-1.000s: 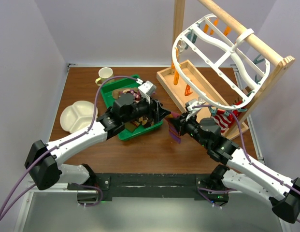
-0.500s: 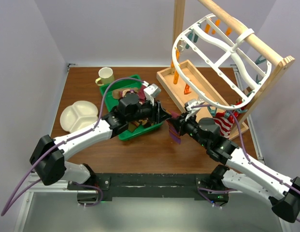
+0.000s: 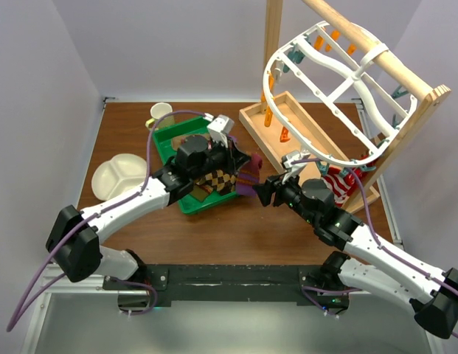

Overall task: Remove the socks clipped to the hanger
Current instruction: Remove the sock from the hanger, then place the sock in the bin.

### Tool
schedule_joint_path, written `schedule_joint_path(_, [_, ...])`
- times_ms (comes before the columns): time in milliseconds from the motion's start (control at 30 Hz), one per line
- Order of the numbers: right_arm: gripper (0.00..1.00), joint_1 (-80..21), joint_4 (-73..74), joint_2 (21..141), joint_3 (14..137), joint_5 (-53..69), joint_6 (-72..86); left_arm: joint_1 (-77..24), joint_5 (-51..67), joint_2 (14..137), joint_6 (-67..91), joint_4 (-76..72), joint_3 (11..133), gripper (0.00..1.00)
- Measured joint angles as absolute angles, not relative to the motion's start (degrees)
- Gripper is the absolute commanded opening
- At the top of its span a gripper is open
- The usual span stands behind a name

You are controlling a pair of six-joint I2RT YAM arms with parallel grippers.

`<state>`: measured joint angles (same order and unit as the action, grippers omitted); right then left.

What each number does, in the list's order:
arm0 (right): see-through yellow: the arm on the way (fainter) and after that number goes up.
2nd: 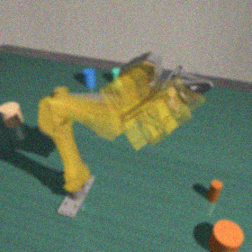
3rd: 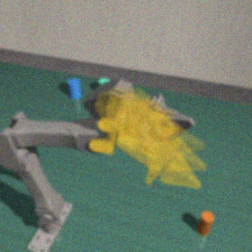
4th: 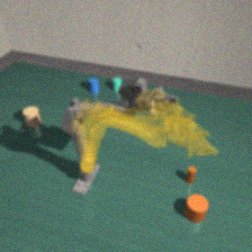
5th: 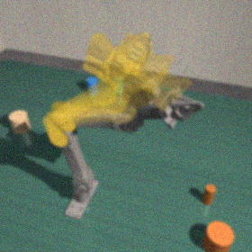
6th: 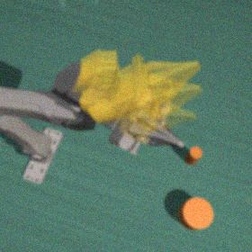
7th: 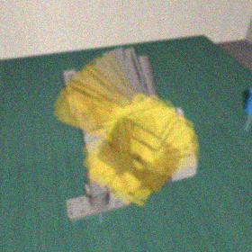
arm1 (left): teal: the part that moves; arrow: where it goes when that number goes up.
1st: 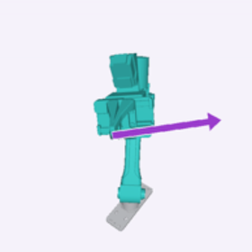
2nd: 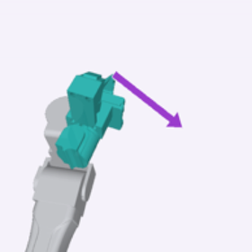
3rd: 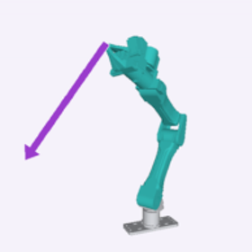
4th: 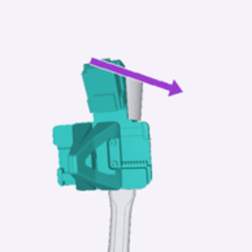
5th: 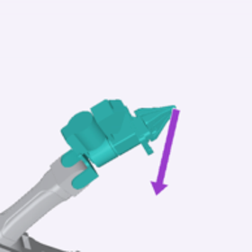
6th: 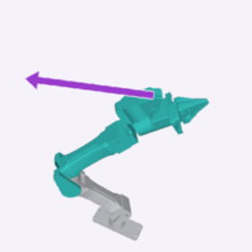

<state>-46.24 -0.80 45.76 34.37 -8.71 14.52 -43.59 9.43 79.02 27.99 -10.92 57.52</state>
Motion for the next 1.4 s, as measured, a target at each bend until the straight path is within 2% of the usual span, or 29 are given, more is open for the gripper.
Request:
schedule_joint_path(400, [0.70, -46.2, -0.4, 45.8, 34.4, -9.8, 14.9, -30.7, 1.1, 79.0, 28.0, -7.9, 62.1, 0.00])
schedule_joint_path(600, [0.72, -46.2, -0.3, 46.8, 34.4, -9.8, 14.9, -25.9, -2.8, 80.1, 30.1, -9.8, 52.9, 0.00])
schedule_joint_path(733, [0.72, -46.2, -0.2, 47.2, 34.4, -9.8, 14.9, -22.8, -3.9, 85.6, 32.9, -11.2, 46.1, 0.00])
schedule_joint_path(833, [0.72, -46.2, -0.2, 47.2, 34.4, -9.8, 14.9, -21.1, -4.7, 89.8, 34.7, -11.2, 42.8, 0.00])
schedule_joint_path(1000, [0.73, -46.2, -0.2, 47.2, 34.4, -9.7, 14.9, -21.0, -6.7, 88.6, 36.1, -11.8, 41.6, 0.01])
schedule_joint_path(1067, [0.73, -46.2, -0.2, 47.2, 34.4, -9.7, 14.9, -21.0, -7.4, 87.3, 36.4, -11.8, 41.6, 0.08])
schedule_joint_path(1167, [0.73, -46.2, -0.2, 47.2, 34.4, -9.7, 14.9, -21.0, -7.8, 84.9, 36.3, -11.7, 41.6, 0.25])
schedule_joint_path(1233, [0.73, -46.2, -0.2, 47.2, 34.4, -9.7, 14.9, -21.0, -7.9, 83.3, 36.4, -11.5, 41.6, 0.33])
schedule_joint_path(1267, [0.73, -46.2, -0.2, 47.2, 34.4, -9.7, 14.9, -21.0, -7.9, 82.7, 36.2, -11.5, 41.6, 0.41])
schedule_joint_path(1367, [0.73, -46.2, -0.2, 47.2, 34.4, -9.7, 14.9, -21.0, -8.0, 80.6, 35.7, -11.2, 41.6, 0.58])
schedule_joint_path(1400, [0.73, -46.2, -0.2, 47.2, 34.4, -9.7, 14.9, -21.0, -8.1, 79.9, 35.5, -11.0, 41.6, 0.60])
